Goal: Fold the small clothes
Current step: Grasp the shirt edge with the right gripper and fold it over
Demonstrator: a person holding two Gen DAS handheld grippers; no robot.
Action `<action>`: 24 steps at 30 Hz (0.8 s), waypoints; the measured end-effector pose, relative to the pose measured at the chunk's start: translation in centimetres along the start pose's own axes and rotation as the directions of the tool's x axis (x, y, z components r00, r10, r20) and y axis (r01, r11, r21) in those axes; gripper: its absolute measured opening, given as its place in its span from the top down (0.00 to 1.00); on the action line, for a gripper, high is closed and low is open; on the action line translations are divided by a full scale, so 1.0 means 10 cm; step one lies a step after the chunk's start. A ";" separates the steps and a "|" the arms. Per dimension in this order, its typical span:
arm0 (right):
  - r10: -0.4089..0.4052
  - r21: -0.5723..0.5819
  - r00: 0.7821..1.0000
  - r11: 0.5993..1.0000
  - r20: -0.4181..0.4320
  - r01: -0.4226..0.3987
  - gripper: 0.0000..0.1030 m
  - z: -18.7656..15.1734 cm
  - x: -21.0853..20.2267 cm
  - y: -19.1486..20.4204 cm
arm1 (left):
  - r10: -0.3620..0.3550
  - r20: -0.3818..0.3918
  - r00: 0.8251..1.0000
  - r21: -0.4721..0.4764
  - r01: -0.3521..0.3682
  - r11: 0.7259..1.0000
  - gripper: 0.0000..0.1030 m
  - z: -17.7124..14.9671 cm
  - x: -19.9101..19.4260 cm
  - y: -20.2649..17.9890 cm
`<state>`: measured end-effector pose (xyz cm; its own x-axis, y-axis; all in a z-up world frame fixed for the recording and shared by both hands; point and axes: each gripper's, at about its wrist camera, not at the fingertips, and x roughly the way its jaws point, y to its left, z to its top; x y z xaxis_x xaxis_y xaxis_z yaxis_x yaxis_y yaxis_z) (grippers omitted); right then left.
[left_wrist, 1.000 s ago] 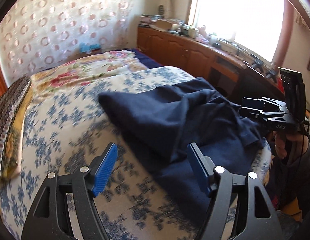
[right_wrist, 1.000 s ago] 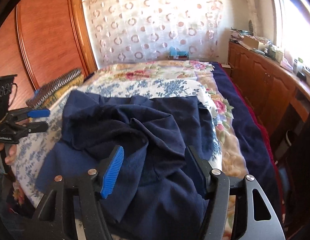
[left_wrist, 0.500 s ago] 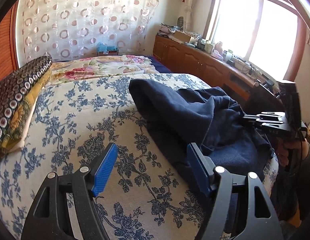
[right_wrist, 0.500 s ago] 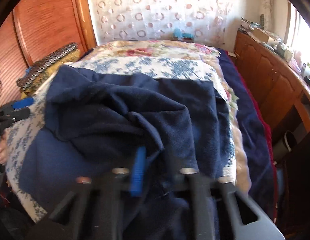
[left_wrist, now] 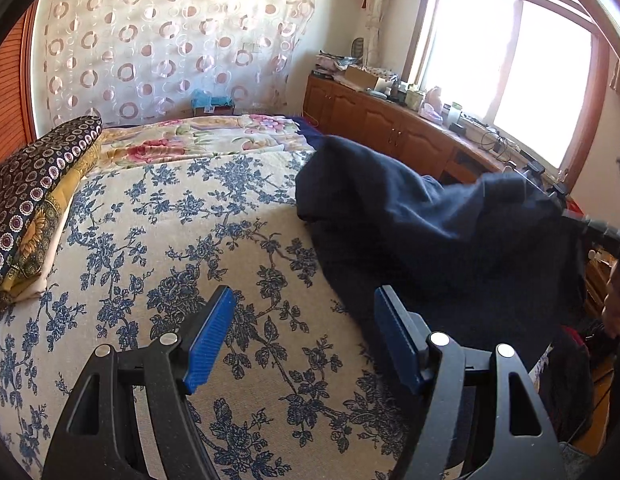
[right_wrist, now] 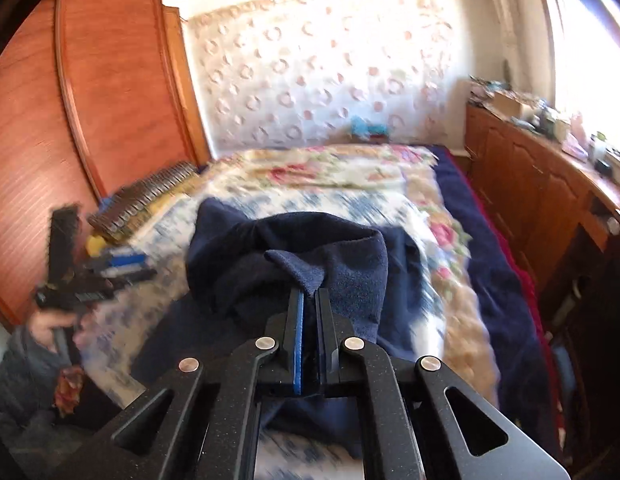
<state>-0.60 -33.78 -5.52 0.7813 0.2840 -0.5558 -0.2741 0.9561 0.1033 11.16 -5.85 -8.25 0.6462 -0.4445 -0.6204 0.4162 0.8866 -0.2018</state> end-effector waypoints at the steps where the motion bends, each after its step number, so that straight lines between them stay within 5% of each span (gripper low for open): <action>1: -0.019 0.000 0.999 1.000 -0.028 0.019 0.95 -0.05 0.05 -0.02 | 0.000 0.001 1.000 0.000 0.000 1.000 0.29 0.01 0.01 0.00; 3: -0.081 -0.013 0.994 0.997 -0.073 0.080 0.95 -0.14 0.17 -0.08 | 0.006 0.005 1.000 0.003 -0.006 1.000 0.29 0.02 -0.01 -0.03; 6: -0.096 -0.016 0.994 0.995 -0.056 0.095 0.81 -0.12 0.18 -0.10 | 0.026 0.017 1.000 0.011 -0.026 1.000 0.29 0.04 -0.04 -0.05; 8: -0.086 -0.018 0.996 0.996 -0.015 0.086 0.59 -0.05 0.13 -0.05 | 0.035 0.031 0.999 0.018 -0.036 0.999 0.29 0.05 -0.08 -0.07; 9: -0.071 -0.024 0.997 0.997 0.004 0.071 0.56 -0.02 0.12 0.00 | 0.039 0.037 0.999 0.020 -0.040 0.999 0.29 0.05 -0.09 -0.07; 14: 0.011 -0.074 1.000 0.997 0.011 -0.010 0.56 0.00 0.23 0.38 | 0.051 0.069 0.996 0.015 -0.052 0.999 0.29 0.07 -0.18 -0.08; 24: 0.117 -0.053 0.984 0.991 -0.131 -0.125 0.56 0.07 1.10 0.74 | 0.061 0.078 0.995 0.000 -0.061 0.998 0.29 0.03 -0.23 -0.01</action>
<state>6.34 -23.55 -10.25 0.6636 0.3819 -0.6432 -0.3989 0.9081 0.1276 9.84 -4.92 -6.55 0.7181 -0.3980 -0.5709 0.3759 0.9122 -0.1631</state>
